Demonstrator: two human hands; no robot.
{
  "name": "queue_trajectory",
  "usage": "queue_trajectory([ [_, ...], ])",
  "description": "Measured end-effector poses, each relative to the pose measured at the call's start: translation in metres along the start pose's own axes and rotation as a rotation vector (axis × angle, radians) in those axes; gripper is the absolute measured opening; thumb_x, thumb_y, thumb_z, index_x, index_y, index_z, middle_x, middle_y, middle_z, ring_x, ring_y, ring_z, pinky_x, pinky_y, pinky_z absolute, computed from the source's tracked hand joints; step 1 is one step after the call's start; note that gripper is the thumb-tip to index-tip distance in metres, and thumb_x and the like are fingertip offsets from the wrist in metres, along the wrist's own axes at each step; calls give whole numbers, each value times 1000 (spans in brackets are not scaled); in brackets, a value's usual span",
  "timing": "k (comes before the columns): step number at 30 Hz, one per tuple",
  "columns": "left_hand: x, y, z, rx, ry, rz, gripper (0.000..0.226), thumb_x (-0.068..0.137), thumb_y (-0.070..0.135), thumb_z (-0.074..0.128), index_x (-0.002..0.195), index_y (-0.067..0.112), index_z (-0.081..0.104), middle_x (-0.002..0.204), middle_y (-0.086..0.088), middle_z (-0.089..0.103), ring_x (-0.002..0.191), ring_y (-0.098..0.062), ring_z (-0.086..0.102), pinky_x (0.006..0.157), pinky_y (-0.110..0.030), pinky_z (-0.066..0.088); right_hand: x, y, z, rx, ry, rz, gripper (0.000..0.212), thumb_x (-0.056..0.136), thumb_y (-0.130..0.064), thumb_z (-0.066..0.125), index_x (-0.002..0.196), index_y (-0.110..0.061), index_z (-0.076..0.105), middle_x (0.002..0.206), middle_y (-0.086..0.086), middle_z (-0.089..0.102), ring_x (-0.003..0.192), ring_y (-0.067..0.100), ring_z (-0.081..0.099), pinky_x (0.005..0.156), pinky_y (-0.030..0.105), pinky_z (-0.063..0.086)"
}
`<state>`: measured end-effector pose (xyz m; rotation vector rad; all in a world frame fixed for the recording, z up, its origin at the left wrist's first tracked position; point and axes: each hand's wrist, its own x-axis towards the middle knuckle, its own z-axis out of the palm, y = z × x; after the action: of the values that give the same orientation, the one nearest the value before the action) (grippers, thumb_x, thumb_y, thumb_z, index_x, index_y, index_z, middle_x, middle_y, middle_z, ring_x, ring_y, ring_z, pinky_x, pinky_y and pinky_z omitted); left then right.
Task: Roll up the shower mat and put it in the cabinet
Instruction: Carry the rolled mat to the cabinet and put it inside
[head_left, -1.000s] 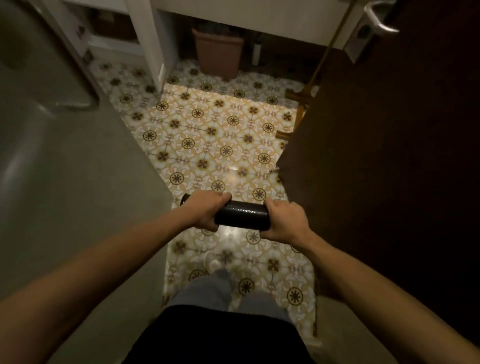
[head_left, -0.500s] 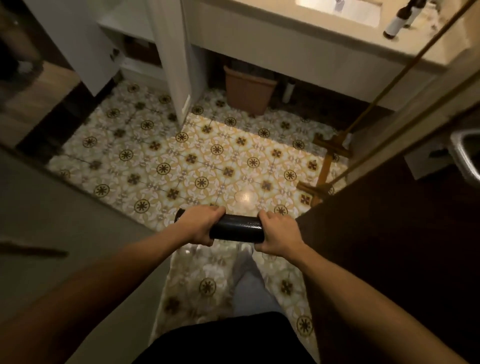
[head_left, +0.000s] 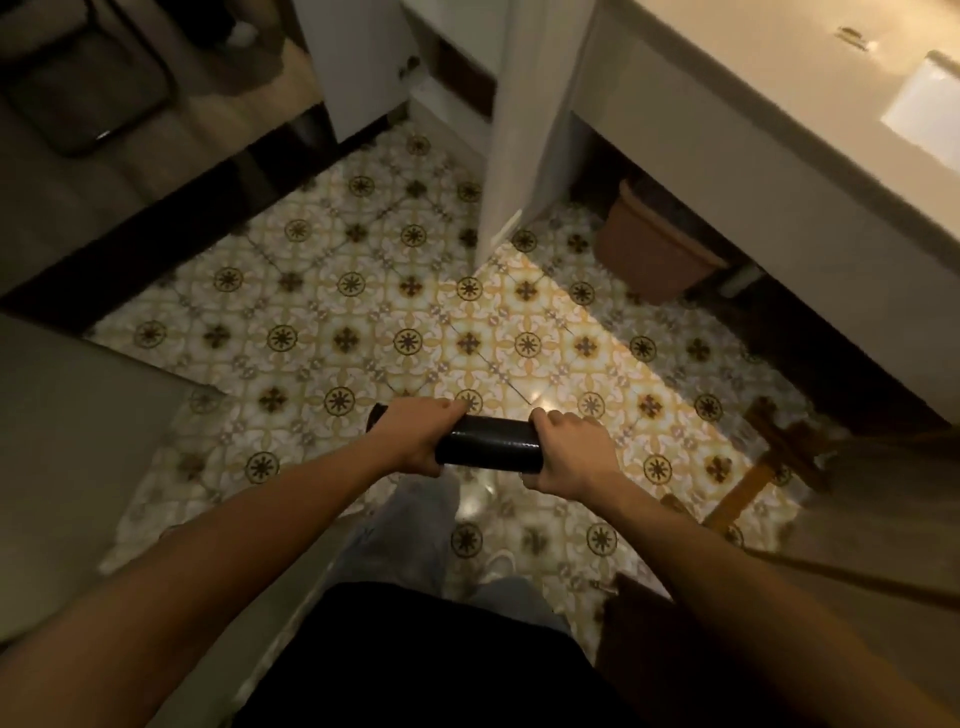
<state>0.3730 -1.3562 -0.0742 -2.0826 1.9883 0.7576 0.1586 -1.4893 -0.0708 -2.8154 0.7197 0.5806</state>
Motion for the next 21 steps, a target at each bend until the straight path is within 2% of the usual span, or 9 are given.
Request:
queue_trajectory([
  [4,51,-70,-27,-7,-14,3,68,64,43,78,116,23,39,106,0,60,90,-22,61,61,-33,42,86,7,-23,-5,29,-4,61,66,-57,69,110,-21,48,99,1,64,84,25,63,65,34,38],
  [7,85,-136,-69,-7,-1,-23,64,62,42,77,112,24,41,102,0,61,87,-20,60,59,-32,37,161,6,-58,33,29,27,63,66,-58,70,111,-19,50,99,2,65,84,27,64,68,35,45],
  [11,115,-219,-115,-18,-30,-67,67,59,45,79,111,26,41,101,2,60,82,-17,56,59,-31,37,257,1,-105,61,50,-30,69,66,-61,70,119,-21,49,102,2,65,87,26,64,73,37,49],
  [17,157,-326,-181,22,-23,-90,65,61,42,79,112,24,43,100,2,60,84,-18,58,57,-31,37,381,-10,-160,71,86,-47,62,63,-58,67,110,-21,51,95,1,66,80,25,65,65,34,45],
  [21,201,-395,-211,50,-39,-74,67,65,45,77,118,24,42,106,2,60,89,-20,61,60,-31,41,461,-4,-182,88,102,-65,60,62,-58,69,105,-20,52,87,-1,66,70,25,66,57,28,37],
])
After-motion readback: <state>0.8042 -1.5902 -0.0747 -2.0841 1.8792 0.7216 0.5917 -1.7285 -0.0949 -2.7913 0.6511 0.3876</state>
